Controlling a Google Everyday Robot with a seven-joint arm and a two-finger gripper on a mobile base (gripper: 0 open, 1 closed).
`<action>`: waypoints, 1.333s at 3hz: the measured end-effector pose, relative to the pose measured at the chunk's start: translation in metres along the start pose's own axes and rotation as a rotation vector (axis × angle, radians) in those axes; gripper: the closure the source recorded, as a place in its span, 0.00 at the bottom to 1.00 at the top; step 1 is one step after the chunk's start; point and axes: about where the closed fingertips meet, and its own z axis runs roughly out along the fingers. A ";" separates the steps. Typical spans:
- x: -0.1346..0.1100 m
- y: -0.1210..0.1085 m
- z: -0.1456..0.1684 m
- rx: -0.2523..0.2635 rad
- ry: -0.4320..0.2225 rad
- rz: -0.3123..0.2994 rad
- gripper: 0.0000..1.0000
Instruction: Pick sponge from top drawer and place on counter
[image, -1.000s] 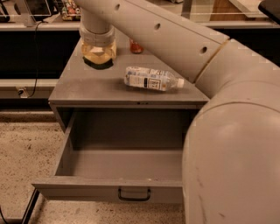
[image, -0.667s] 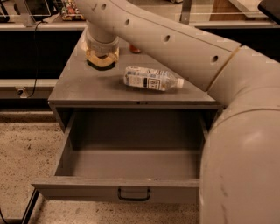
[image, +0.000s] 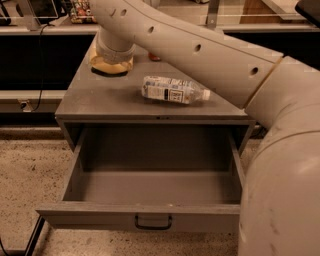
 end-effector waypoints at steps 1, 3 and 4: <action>-0.001 0.000 0.001 -0.001 -0.002 -0.001 0.00; -0.001 0.002 0.002 -0.022 -0.010 -0.012 0.00; 0.009 0.012 -0.009 -0.047 -0.019 -0.014 0.00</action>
Offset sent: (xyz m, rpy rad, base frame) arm 0.0000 0.0004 -0.0015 -0.0012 0.0019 0.0008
